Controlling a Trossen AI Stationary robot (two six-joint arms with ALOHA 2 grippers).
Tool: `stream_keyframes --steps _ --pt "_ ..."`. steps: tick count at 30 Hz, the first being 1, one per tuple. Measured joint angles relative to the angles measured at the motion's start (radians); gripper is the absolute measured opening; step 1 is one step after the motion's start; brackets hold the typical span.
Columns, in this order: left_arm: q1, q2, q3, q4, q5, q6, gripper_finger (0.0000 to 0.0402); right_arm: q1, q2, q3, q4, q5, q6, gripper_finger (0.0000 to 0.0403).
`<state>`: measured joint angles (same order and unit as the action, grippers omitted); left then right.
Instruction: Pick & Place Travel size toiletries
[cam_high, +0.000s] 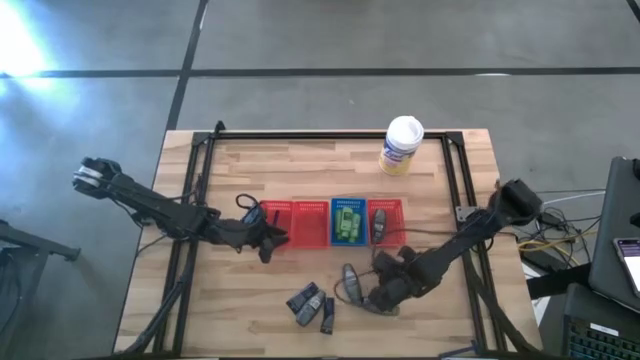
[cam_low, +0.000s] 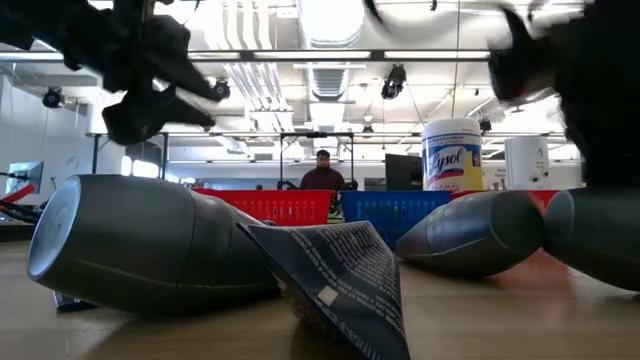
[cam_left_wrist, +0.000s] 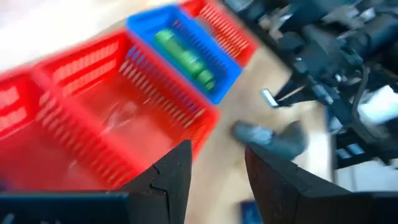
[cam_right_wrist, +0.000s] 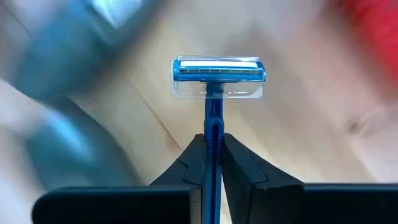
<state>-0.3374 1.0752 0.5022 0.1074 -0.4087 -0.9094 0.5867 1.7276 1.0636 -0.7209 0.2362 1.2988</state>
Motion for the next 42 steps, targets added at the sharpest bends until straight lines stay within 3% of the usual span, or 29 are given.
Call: stream_keyframes --steps 5,9,13,20,28,37,42 --pt "-0.005 0.000 0.005 0.195 0.001 0.163 0.0154 -0.030 -0.163 -0.021 0.029 0.204 0.077 0.0024" --pt "-0.011 0.000 0.038 0.248 0.005 0.266 0.0154 -0.066 -0.313 -0.051 0.115 0.313 0.010 0.0023" --pt "-0.011 0.000 0.054 0.243 0.006 0.274 0.0154 -0.123 -0.426 -0.086 0.272 0.373 -0.102 0.0023" --pt "-0.011 0.000 0.058 0.244 -0.020 0.139 0.0154 -0.216 -0.461 -0.104 0.581 0.358 -0.360 0.0023" --pt "0.014 0.001 0.058 0.370 -0.131 0.152 0.0154 -0.301 -0.397 -0.104 0.866 0.342 -0.432 0.0023" --pt "0.126 0.001 0.059 0.399 0.031 0.112 0.0154 -0.421 -0.254 -0.024 0.977 0.139 -0.442 0.0023" --pt "0.164 0.002 0.059 0.401 0.078 0.110 0.0167 -0.436 -0.197 0.043 0.965 0.100 -0.443 0.0023"
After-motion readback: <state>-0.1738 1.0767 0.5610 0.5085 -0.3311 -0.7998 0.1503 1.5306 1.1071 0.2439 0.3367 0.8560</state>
